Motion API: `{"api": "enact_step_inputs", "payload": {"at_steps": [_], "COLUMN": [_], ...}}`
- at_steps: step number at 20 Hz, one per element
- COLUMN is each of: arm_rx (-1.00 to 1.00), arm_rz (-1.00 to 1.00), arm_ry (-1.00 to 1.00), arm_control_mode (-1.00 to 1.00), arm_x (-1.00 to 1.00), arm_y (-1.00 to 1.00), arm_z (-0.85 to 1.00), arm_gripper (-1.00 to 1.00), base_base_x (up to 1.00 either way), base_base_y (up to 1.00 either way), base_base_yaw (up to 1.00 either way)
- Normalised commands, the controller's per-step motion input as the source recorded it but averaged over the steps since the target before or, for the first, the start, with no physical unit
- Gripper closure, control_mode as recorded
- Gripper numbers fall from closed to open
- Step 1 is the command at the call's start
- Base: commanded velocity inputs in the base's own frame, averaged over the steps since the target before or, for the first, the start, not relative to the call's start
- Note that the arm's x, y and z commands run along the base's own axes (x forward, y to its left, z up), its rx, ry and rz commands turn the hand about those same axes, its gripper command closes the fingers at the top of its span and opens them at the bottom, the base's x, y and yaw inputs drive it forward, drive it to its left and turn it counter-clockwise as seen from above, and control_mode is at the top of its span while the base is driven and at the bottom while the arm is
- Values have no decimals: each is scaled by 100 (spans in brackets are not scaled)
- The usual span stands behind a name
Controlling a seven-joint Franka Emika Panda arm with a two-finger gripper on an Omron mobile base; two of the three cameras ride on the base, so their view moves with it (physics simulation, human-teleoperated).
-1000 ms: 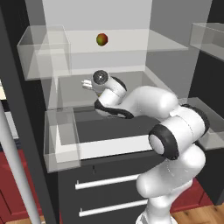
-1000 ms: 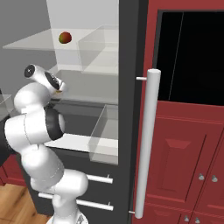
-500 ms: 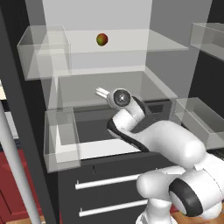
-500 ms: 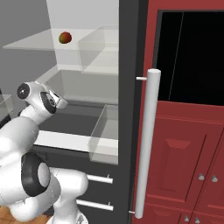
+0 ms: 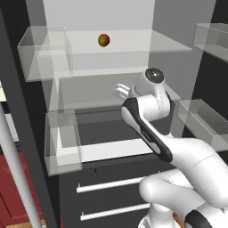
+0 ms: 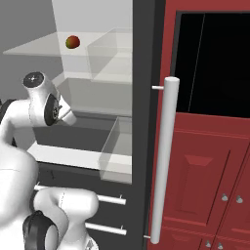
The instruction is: Pick the mango and apple from the fridge and place them inside the tupperware on the counter.
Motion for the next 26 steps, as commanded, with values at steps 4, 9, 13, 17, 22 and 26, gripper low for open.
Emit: {"api": "enact_step_inputs", "payload": {"at_steps": [4,9,13,17,22,26], "arm_rx": [0,0,0,0,0,0], "arm_rz": [0,0,0,-19,-16,0], "arm_ry": [40,14,0,1,0,0], "arm_control_mode": [-100,-100,-100,-100,100,100], "arm_x": [-87,-100,-85,-50,-37,0], "arm_y": [-6,-3,-10,-6,-6,0], "arm_z": [51,43,20,-15,-12,0], "arm_gripper": [100,100,100,100,100,100], "base_base_x": [0,0,0,0,-37,-100], "base_base_y": [0,0,0,0,-1,0], "base_base_yaw": [0,0,0,0,-8,-22]}}
